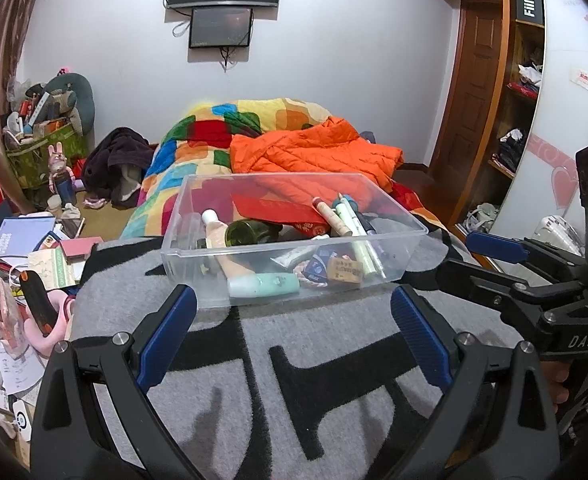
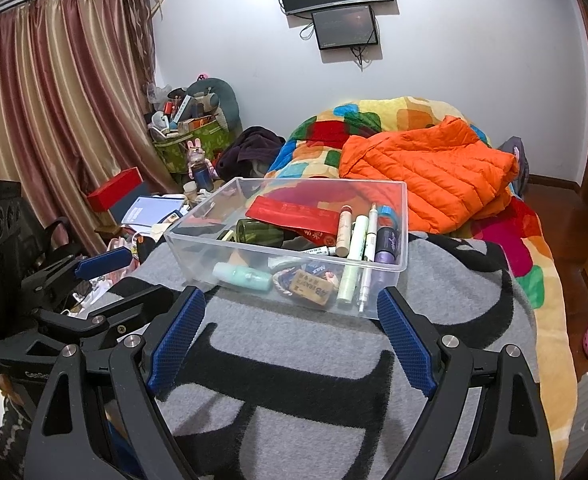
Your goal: Organize objects
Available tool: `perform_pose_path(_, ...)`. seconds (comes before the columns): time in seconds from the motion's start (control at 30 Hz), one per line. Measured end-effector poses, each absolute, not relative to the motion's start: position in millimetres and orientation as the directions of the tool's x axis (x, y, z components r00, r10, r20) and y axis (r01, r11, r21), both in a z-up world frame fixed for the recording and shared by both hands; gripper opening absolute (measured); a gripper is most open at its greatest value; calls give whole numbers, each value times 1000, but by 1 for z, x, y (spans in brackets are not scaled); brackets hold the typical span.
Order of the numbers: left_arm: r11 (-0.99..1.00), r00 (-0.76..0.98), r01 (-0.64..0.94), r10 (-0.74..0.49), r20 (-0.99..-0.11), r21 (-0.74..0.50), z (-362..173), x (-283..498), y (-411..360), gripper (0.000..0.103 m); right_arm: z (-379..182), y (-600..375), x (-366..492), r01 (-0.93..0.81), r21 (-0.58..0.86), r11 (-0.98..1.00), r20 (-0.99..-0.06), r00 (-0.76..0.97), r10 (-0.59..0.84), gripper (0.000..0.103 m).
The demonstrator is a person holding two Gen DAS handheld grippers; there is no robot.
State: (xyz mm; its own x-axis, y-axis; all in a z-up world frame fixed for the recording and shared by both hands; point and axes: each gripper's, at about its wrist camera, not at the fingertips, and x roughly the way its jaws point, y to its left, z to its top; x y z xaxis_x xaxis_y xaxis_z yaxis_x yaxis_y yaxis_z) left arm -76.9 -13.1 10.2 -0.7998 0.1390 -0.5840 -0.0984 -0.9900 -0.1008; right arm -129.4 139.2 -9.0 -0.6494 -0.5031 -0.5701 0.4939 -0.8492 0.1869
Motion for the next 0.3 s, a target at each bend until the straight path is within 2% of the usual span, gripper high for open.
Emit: perform_pose_path(0.3,-987,-793,-81,149,-591,-141,9,-78,-22,99,-9,137,-128,495,189,-848,-572,-646,-505,86)
